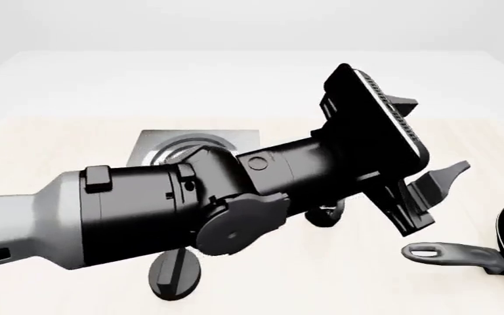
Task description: Put the frying pan on the stove.
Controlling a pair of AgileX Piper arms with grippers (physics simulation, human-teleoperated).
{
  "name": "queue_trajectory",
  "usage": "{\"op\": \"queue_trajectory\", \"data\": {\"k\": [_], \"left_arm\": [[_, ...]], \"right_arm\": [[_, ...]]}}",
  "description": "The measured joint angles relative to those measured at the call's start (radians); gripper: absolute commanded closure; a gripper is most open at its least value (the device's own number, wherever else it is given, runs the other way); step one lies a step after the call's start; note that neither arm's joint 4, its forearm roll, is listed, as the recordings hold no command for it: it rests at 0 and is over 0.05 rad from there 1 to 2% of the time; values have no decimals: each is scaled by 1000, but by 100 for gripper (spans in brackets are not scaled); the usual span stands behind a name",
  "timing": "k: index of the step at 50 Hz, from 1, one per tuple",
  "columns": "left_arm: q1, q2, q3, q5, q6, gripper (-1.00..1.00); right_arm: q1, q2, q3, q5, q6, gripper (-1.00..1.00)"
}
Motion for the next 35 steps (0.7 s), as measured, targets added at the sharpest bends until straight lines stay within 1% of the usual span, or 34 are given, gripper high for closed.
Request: {"op": "queue_trajectory", "data": {"k": [7,35], "left_arm": [[-5,55,-72,44,-10,-100],[-21,271,-363,254,45,-100]], "right_arm": [[0,0,0,0,3,-100],[1,0,2,0,12,-100]]}}
